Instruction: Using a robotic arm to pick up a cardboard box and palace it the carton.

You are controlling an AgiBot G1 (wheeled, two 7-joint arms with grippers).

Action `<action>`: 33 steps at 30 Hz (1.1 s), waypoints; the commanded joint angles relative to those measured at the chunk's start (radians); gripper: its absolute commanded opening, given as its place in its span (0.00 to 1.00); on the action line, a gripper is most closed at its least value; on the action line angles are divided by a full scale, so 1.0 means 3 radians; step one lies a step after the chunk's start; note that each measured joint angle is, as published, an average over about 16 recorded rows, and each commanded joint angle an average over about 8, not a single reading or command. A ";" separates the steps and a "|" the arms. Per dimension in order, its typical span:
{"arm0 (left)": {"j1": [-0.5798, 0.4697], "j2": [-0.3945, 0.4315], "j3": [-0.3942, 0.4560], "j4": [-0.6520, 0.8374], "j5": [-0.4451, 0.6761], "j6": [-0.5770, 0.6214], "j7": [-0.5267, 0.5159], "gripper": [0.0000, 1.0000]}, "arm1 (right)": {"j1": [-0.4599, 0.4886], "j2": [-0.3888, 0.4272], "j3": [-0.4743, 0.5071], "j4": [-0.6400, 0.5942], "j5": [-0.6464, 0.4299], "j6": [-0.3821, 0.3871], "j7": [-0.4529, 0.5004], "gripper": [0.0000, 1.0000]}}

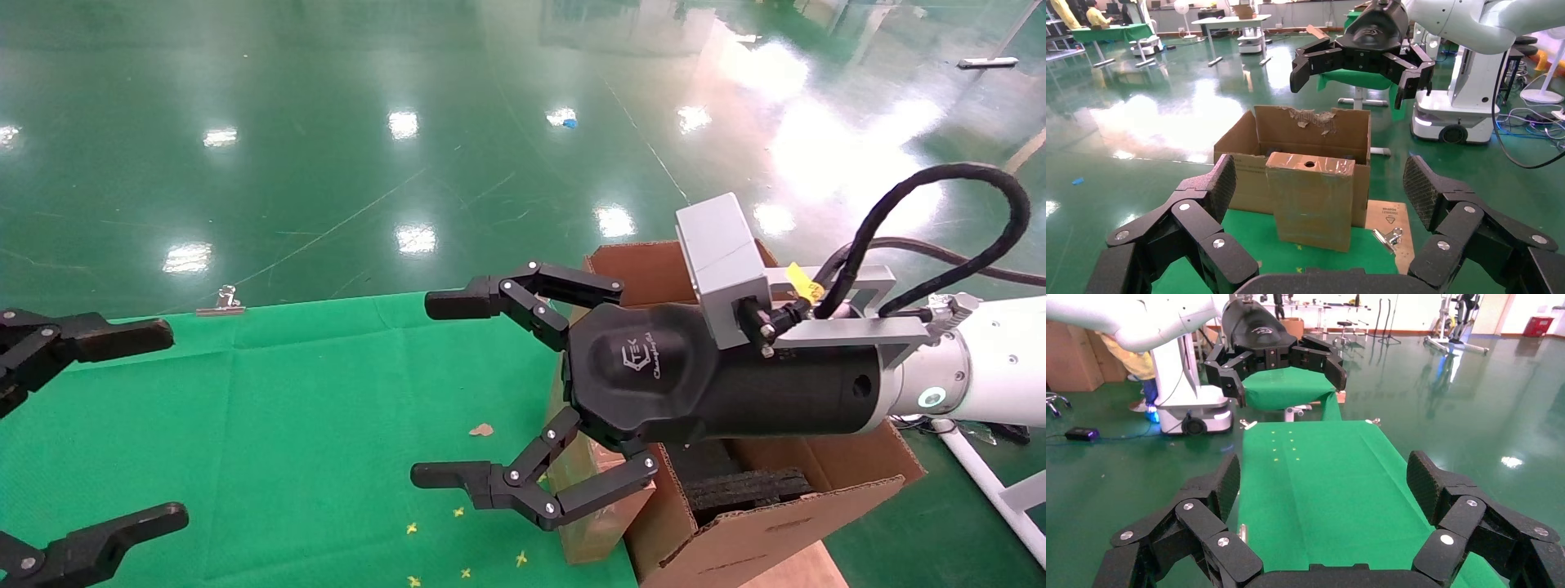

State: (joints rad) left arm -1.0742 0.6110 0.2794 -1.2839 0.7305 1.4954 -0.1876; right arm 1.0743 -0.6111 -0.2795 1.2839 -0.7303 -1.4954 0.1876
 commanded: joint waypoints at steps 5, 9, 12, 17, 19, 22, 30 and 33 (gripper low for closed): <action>0.0000 0.0000 0.0000 0.0000 0.0000 0.0000 0.0000 1.00 | 0.0000 0.0000 0.0000 0.0000 0.0000 0.0000 0.0000 1.00; 0.0000 0.0000 0.0001 0.0000 0.0000 0.0000 0.0000 1.00 | 0.0000 0.0000 0.0000 0.0000 0.0000 0.0000 0.0000 1.00; 0.0000 0.0000 0.0001 0.0000 0.0000 0.0000 0.0000 1.00 | 0.0000 0.0002 -0.0002 0.0000 -0.0006 0.0001 0.0001 1.00; -0.0001 0.0000 0.0001 0.0001 0.0000 0.0000 0.0001 1.00 | 0.0031 0.0005 -0.0066 0.0036 -0.0127 0.0041 0.0082 1.00; -0.0001 0.0000 0.0001 0.0002 0.0000 0.0001 0.0001 1.00 | 0.0066 -0.0001 -0.0127 0.0074 -0.0231 0.0062 0.0159 1.00; -0.0002 0.0000 0.0002 0.0003 -0.0001 0.0001 0.0002 1.00 | 0.0189 -0.0045 -0.0283 0.0143 -0.0478 0.0056 0.0332 1.00; -0.0003 -0.0001 0.0004 0.0003 -0.0002 0.0000 0.0003 1.00 | 0.0986 -0.0436 -0.1075 0.0218 -0.1682 -0.0206 0.0976 1.00; -0.0003 -0.0001 0.0005 0.0003 -0.0003 0.0000 0.0003 1.00 | 0.1304 -0.0588 -0.1395 0.0217 -0.2042 -0.0253 0.1176 1.00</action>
State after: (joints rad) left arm -1.0751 0.6108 0.2810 -1.2829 0.7297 1.4954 -0.1865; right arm 1.4626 -0.7736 -0.6902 1.3503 -1.3084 -1.5644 0.5173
